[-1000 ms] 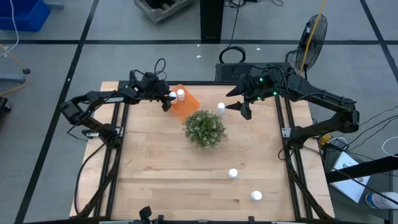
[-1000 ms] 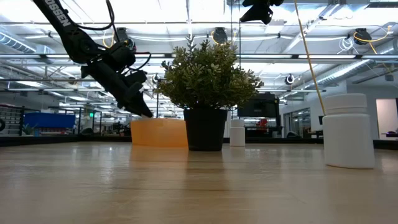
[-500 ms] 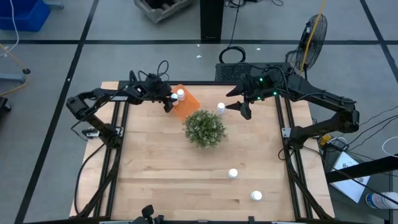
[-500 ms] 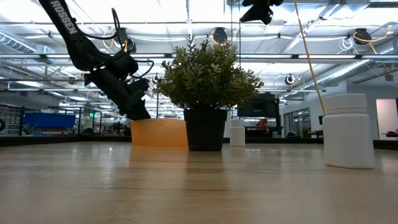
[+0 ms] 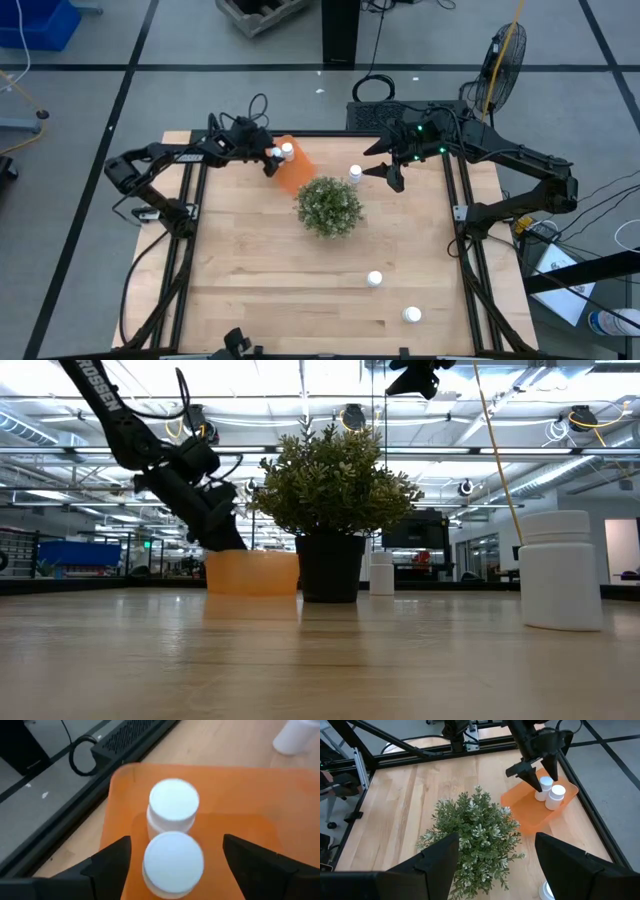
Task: Pick and place pill bottles into a basket
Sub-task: Put the white medicine bottle into the orange bin
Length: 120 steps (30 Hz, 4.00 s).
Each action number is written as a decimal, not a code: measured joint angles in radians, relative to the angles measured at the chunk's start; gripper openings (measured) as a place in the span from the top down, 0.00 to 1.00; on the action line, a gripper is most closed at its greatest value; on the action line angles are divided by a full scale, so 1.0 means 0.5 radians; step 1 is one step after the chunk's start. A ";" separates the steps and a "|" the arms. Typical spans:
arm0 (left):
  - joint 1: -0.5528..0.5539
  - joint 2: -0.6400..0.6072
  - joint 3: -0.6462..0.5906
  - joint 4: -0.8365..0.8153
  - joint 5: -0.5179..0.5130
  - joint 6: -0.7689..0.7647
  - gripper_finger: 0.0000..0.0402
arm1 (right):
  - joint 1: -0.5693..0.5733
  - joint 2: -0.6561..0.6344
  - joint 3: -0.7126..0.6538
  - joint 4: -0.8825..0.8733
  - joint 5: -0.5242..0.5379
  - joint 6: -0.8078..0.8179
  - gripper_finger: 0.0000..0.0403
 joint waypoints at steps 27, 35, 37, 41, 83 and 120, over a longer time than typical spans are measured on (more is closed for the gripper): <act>-0.718 -1.011 0.920 -1.287 -0.082 0.074 0.40 | -0.233 -0.250 -0.654 0.092 0.054 -0.161 0.37; -0.935 -0.929 1.176 -1.443 -0.120 -0.028 0.41 | -0.272 -0.351 -1.521 1.056 0.000 0.043 0.37; -0.963 -0.932 1.184 -1.389 -0.125 -0.098 0.42 | -0.297 -0.353 -1.660 1.216 -0.004 0.102 0.37; -1.016 -0.934 1.189 -1.370 -0.132 -0.218 0.42 | -0.362 -0.352 -1.895 1.467 -0.002 0.114 0.37; -1.277 -0.933 1.186 -1.308 -0.166 -0.473 0.42 | -0.593 0.954 -2.109 3.343 -0.068 0.228 0.37; -1.295 -0.938 1.186 -1.307 -0.110 -0.515 0.42 | -0.536 1.164 -1.820 3.178 -0.108 0.357 0.42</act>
